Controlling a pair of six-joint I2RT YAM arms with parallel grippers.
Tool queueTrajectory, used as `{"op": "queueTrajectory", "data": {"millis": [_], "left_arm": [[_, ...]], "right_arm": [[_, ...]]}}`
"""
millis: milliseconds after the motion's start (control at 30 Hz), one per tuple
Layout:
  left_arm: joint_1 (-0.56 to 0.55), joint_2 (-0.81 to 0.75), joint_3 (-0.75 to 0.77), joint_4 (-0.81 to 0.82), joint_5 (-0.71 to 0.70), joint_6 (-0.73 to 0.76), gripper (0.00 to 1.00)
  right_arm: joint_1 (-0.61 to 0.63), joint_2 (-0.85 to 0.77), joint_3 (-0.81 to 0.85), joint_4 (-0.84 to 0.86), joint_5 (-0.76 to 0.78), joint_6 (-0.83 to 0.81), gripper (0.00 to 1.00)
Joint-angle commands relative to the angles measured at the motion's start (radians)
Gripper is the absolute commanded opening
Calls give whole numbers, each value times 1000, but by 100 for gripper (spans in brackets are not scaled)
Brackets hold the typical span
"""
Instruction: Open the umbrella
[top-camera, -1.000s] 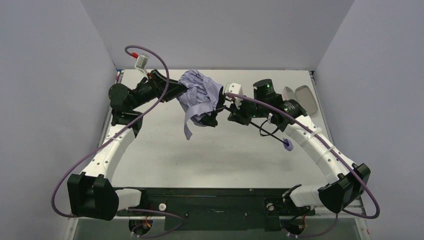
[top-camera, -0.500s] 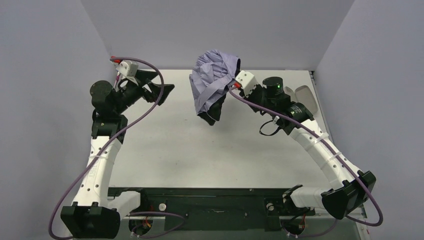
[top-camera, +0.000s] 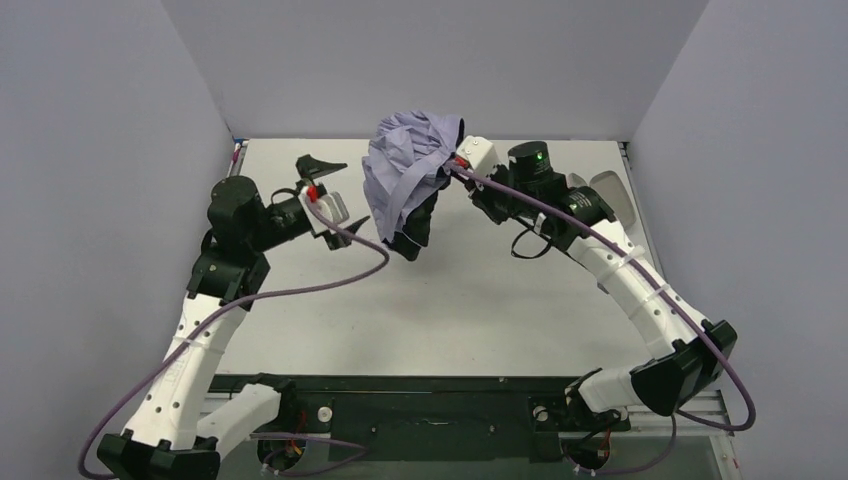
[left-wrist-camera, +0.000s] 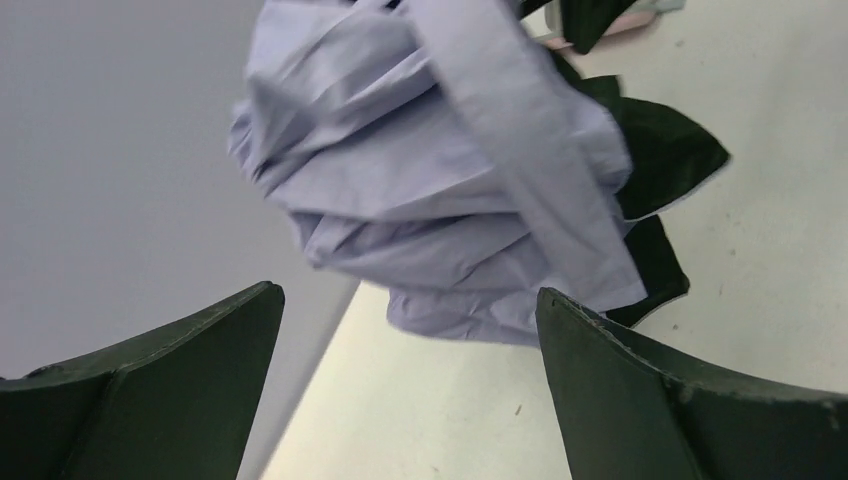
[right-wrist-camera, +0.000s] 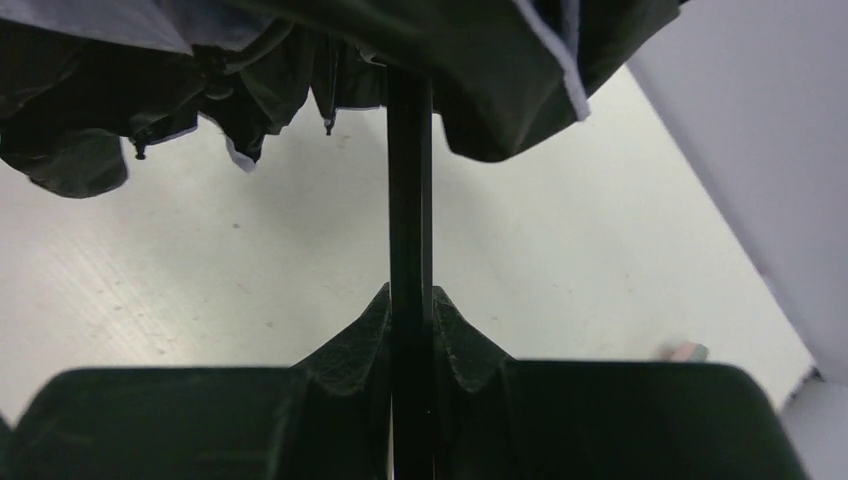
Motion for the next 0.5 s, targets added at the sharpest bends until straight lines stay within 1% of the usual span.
{"op": "queueTrajectory", "data": {"millis": [0,100,133,200,333,400,467], "left_arm": [[-123,-56,-21,-109,-42,413,97],[-219,-54,-9,-125,-140,547,97],[-267,-42,-3,-142,-163,570,97],[-330,-21,17,-165,-229,624,97],[-422,30,32,-182,-321,692,97],[-451,55,25,-196,-345,755,97],[-478,77,0,-168,-388,785,97]], "right_arm": [[3,52,109,-98,-171,92,0],[27,42,85,-119,-212,99,0],[43,42,86,-128,-221,98,0],[72,42,86,-153,-230,95,0],[128,41,94,-173,-233,81,0],[145,44,112,-186,-254,78,0],[167,52,135,-209,-268,61,0]]}}
